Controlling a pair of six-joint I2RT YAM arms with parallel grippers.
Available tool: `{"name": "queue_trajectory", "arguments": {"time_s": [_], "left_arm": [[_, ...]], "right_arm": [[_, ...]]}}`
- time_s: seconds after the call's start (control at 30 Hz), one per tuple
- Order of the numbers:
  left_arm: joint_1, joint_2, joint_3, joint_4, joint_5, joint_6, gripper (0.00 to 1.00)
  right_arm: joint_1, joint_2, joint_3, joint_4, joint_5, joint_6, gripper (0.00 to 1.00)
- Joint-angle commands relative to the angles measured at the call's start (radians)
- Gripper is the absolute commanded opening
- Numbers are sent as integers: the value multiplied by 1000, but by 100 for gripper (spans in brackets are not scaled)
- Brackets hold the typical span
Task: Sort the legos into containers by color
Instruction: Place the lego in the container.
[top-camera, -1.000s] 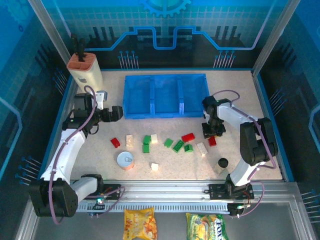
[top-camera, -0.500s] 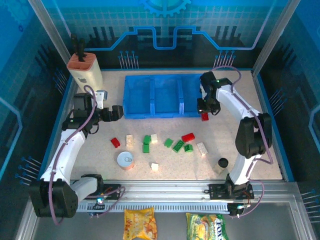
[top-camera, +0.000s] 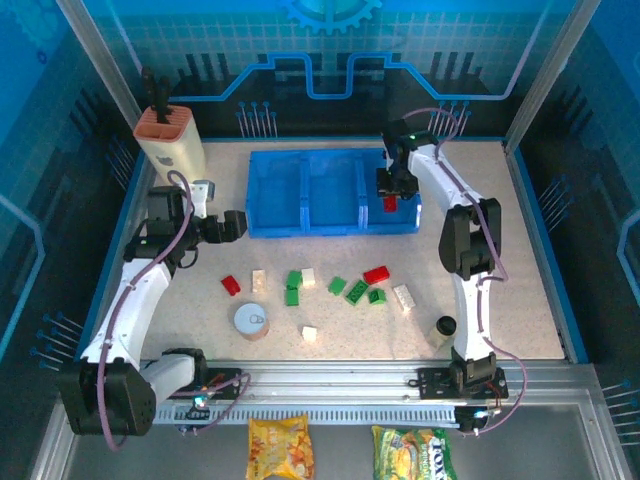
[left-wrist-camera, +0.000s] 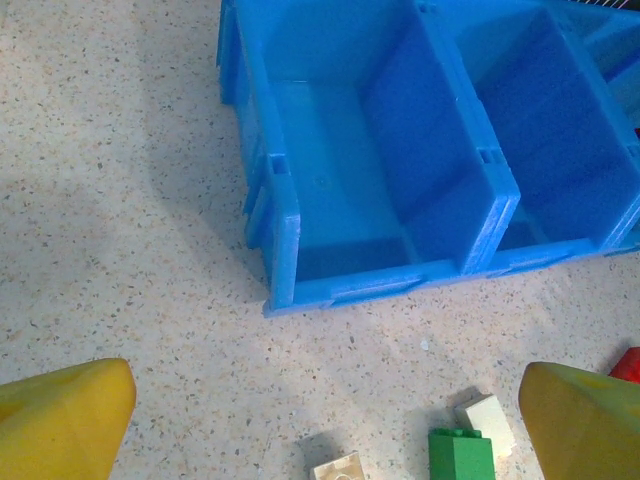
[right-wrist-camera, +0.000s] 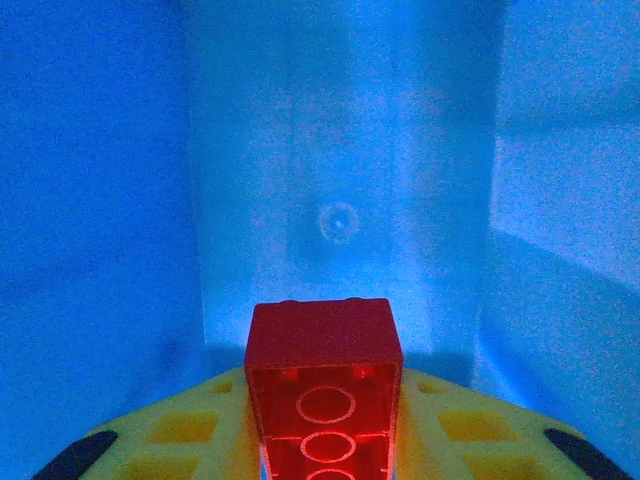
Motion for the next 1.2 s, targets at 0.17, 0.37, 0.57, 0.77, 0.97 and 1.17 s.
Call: {"name": "queue_trajectory", "arguments": {"time_s": [0.17,0.37,0.57,0.77,0.97,1.17], "left_arm": [[1,-23,-13,7,9,5,99],[0,-27,-15,5,3,7,99],[0,-27,-16,6,6,6,99],[1,-26,-16,4,7,5,99],[0,-26,-15,6,8,6,99],[0,-26,-15,6,8,7,99]], "right_arm": [[-13,161,167,-73,-24,24,35],[-16,221,199,-73,-19,21,35],[-16,251,198,-44,-13,20,35],[-16,270,194,-12,9,20,41],[-15,261,196,2,7,18,46],[-14,219,200,-6,15,10,48]]}}
